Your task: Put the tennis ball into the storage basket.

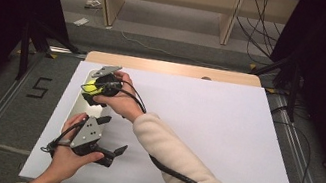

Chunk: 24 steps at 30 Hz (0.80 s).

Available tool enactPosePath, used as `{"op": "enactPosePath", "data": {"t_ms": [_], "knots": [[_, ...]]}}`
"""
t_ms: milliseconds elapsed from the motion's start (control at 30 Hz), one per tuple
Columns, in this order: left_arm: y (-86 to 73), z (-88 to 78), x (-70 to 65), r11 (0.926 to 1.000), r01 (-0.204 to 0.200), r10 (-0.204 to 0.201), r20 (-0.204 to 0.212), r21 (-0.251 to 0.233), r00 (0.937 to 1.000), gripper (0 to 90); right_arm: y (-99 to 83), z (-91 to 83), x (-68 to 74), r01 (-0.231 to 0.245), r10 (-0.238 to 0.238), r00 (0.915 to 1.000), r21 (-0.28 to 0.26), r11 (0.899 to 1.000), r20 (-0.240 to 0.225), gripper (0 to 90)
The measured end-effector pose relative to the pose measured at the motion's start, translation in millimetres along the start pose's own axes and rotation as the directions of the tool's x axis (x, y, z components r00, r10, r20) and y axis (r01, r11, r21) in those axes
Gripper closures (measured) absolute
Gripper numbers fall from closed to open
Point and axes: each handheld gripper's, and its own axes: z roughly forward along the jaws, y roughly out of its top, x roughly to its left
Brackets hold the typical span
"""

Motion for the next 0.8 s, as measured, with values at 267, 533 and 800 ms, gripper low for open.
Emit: {"op": "enactPosePath", "data": {"t_ms": [267,533,800], "knots": [[0.0,0.0,-0.1,1.0000,0.000,0.000,0.000,-0.001,1.0000,0.0,-0.9,2.2,1.4,0.006,-0.006,1.0000,0.009,1.000,-0.006,26.5],[0.0,0.0,-0.2,1.0000,0.000,0.000,0.001,0.001,1.0000,0.0,-2.0,4.4,2.3,0.007,-0.007,1.0000,0.014,1.000,-0.007,26.5],[-0.1,0.1,-0.2,1.0000,0.000,0.000,0.002,0.001,1.0000,0.0,-5.7,7.0,2.3,0.006,-0.006,0.9999,0.024,1.000,-0.009,26.5]]}}
